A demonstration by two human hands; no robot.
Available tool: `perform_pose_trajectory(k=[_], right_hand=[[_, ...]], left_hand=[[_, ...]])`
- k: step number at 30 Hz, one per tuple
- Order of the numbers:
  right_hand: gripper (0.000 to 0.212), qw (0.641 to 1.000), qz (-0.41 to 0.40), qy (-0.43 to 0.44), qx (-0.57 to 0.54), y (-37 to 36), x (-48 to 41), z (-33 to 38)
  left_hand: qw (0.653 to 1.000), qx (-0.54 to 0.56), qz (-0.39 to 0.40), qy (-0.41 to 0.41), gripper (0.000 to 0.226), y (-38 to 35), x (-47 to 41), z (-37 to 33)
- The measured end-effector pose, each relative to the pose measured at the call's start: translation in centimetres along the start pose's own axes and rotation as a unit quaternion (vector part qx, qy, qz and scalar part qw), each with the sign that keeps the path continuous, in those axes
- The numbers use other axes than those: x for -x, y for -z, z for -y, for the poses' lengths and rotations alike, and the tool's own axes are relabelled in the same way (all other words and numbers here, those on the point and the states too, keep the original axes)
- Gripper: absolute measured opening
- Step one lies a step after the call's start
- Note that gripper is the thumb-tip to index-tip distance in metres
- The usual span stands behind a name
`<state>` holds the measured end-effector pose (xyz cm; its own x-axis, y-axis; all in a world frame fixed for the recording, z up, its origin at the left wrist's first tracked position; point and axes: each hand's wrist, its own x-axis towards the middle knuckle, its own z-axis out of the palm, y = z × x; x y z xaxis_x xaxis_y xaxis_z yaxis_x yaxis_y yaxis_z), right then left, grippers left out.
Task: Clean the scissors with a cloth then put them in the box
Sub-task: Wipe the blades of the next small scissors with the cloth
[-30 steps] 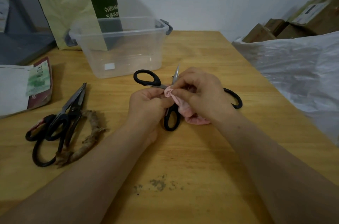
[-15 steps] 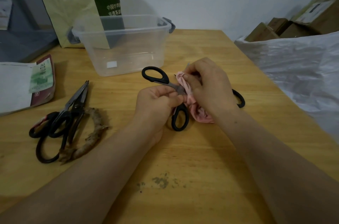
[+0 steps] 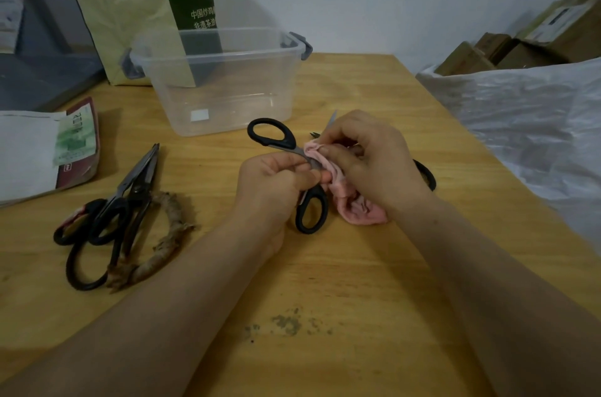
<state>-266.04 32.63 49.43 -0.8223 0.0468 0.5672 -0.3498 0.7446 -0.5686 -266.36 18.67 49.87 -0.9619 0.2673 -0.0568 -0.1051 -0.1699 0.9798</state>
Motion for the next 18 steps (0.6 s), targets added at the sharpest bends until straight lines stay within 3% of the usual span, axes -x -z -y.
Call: perform_pose_trajectory(k=[5,10,15,18], right_hand=[[0.015,0.997,-0.061,-0.047,0.001,0.13,-0.43,-0.25],[0.012,0.999,-0.016,0.005,-0.04,-0.11,0.27,0.2],[0.021,0.995,-0.088,-0.049,-0.017,0.2,-0.08,0.16],[0.01,0.998,-0.045,-0.002,-0.033,-0.08,0.5,0.64]], left_hand=[[1.0,0.002,-0.001,0.004,0.019,-0.28,-0.03,0.04],[1.0,-0.001,-0.006,0.0,0.019,0.21,-0.14,-0.09],[1.0,-0.009,-0.002,0.001,0.018,-0.21,-0.16,-0.01],[1.0,-0.007,-0.006,-0.007,0.017,0.04,-0.26,0.0]])
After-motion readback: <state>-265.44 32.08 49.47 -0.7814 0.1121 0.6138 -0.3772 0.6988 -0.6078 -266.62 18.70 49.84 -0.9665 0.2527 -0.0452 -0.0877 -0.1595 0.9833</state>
